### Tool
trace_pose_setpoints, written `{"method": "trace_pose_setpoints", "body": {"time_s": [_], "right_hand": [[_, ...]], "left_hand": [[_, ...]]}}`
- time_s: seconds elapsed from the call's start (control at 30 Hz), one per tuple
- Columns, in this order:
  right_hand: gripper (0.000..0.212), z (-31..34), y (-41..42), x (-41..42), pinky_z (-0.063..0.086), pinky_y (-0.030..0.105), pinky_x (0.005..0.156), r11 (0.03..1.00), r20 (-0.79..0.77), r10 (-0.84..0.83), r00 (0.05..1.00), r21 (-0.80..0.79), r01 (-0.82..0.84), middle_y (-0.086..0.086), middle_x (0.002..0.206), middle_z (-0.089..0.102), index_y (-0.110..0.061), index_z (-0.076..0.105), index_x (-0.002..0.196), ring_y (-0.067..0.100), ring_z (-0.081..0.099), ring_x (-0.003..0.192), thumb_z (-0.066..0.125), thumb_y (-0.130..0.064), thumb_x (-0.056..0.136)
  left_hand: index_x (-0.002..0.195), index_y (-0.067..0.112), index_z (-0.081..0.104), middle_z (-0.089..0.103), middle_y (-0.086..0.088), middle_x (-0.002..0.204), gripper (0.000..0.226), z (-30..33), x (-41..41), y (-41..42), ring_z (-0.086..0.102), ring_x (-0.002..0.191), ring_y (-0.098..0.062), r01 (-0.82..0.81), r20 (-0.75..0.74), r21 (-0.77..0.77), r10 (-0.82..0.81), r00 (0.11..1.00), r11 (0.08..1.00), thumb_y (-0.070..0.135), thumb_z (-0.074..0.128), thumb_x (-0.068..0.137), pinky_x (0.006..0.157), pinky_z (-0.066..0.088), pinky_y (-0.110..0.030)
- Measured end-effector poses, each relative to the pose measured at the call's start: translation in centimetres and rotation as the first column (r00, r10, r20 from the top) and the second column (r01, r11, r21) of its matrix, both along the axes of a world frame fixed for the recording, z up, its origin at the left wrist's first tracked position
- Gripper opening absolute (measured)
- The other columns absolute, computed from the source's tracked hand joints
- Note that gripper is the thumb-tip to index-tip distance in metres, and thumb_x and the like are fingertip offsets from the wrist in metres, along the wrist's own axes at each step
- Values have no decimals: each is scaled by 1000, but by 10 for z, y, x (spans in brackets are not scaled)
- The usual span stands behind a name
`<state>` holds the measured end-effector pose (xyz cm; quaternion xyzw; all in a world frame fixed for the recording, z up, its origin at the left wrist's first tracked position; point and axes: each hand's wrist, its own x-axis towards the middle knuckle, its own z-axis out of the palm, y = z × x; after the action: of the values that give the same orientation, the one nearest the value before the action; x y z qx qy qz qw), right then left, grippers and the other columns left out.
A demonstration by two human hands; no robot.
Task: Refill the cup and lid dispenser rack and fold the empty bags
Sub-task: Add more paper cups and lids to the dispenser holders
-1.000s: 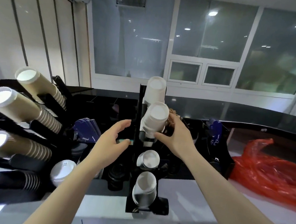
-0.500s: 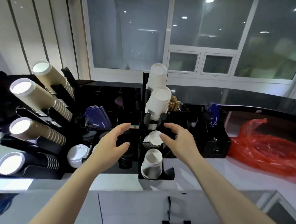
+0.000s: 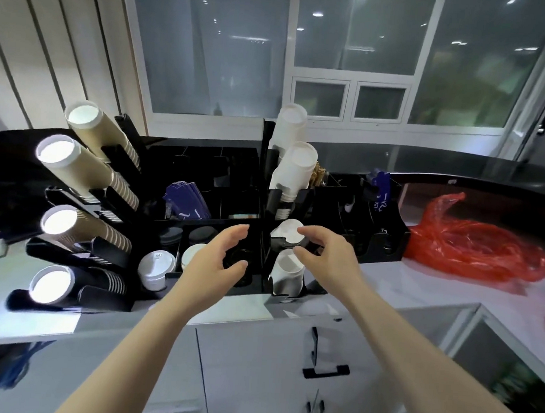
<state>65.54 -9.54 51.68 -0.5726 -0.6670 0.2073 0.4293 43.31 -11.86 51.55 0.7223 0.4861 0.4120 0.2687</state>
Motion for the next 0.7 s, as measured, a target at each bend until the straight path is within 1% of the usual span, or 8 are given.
{"method": "trace_pose_setpoints", "body": {"time_s": [0.13,0.23,0.3,0.43,0.53,0.57,0.63,0.7], "right_hand": [[40,10,13,9,44,21,93,998,-55,-26,998,59,29,-11,115,62,-26,61,121,3,56,105,70,-20,83],[49,17,35,20,44,22,93,994,-110,-40,993,98,51,-15,113,59,-26,56,125,4,55,108,73,-17,80],[57,20,57,29,44,22,91,993,-136,-54,989,101,68,-12,114,59,-24,52,129,6,55,108,76,-18,78],[72,23,109,44,45,27,96,996,-126,-37,991,77,47,-3,125,57,-21,46,136,11,54,113,81,-22,74],[82,26,146,50,43,34,102,998,-79,13,997,64,-7,-7,127,52,-24,42,140,12,49,119,84,-27,69],[85,27,157,51,42,33,102,998,-64,43,997,58,-39,-10,126,51,-25,41,140,10,48,119,85,-29,68],[89,29,177,49,38,26,100,992,-27,110,994,62,-108,-15,127,50,-29,41,139,7,46,120,87,-32,63],[85,31,192,44,36,10,94,978,-11,189,982,92,-187,-20,125,53,-40,44,131,-4,47,117,89,-30,60]], "left_hand": [[137,32,41,50,14,136,58,9,6,11,43,129,-1,12,11,40,-12,1000,999,5,56,89,107,32,-21],[138,32,40,50,12,136,59,14,10,30,43,128,0,21,31,54,-22,999,998,6,58,89,109,32,-22],[138,34,39,50,12,136,60,17,14,49,44,127,3,26,32,57,-28,999,998,6,59,89,108,32,-19],[139,33,37,48,8,138,64,19,23,99,45,128,-2,9,71,42,-12,997,999,4,61,87,106,34,-20],[138,32,36,47,5,138,65,16,29,135,43,131,-7,-6,104,17,4,995,1000,2,61,86,105,37,-24],[139,31,35,46,5,139,67,14,31,146,42,132,-8,-11,102,5,11,995,1000,2,61,85,105,37,-24],[141,31,34,45,9,137,70,10,34,167,41,131,-6,-32,89,-12,33,996,999,2,62,84,99,37,-14],[140,30,36,46,10,136,71,7,38,183,41,131,-5,-55,107,-23,57,993,998,0,60,82,93,35,-7]]}}
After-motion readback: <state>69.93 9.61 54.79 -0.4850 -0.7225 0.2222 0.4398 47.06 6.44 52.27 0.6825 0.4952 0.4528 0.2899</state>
